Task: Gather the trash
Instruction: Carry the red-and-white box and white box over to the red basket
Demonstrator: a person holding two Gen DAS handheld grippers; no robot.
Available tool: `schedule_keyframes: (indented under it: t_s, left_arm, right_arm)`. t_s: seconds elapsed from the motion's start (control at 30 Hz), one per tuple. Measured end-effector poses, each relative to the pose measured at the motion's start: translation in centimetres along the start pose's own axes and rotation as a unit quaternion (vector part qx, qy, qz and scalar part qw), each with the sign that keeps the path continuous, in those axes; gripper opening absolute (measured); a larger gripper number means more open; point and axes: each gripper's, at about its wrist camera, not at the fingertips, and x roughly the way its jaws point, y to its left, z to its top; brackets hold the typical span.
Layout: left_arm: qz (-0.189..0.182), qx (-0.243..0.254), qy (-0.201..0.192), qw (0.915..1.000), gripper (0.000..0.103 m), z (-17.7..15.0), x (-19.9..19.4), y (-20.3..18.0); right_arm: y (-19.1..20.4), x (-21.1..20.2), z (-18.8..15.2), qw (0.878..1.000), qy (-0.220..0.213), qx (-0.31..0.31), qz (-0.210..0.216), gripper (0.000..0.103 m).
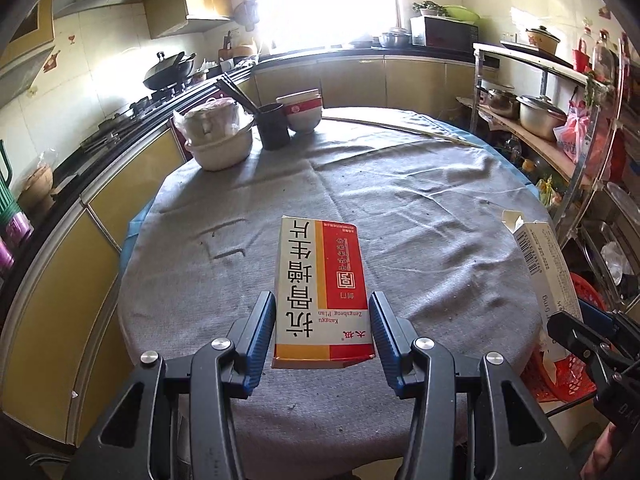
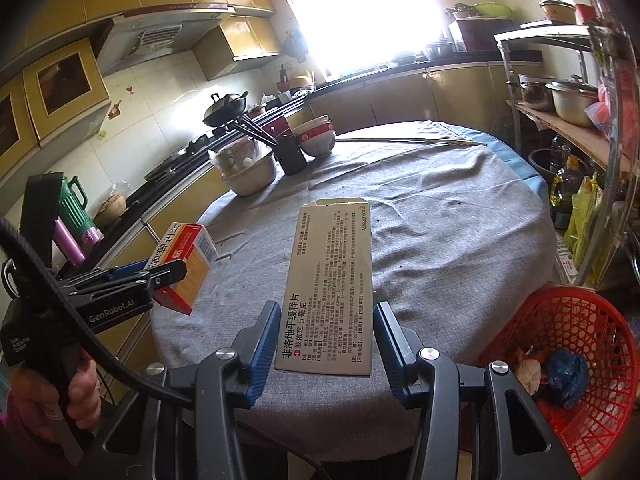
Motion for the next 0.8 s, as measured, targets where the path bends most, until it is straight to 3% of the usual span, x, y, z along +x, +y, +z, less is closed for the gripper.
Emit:
schedule_keyframes:
  t_s: [0.8]
  left_arm:
    - [-0.009,0.068,-0.007,0.9976,0.05,-0.1,-0.9,-5.6]
  right_arm:
    - [-3.8,-2.9,-1.5,0.999,-0.021,0.043,-0.006,0.051]
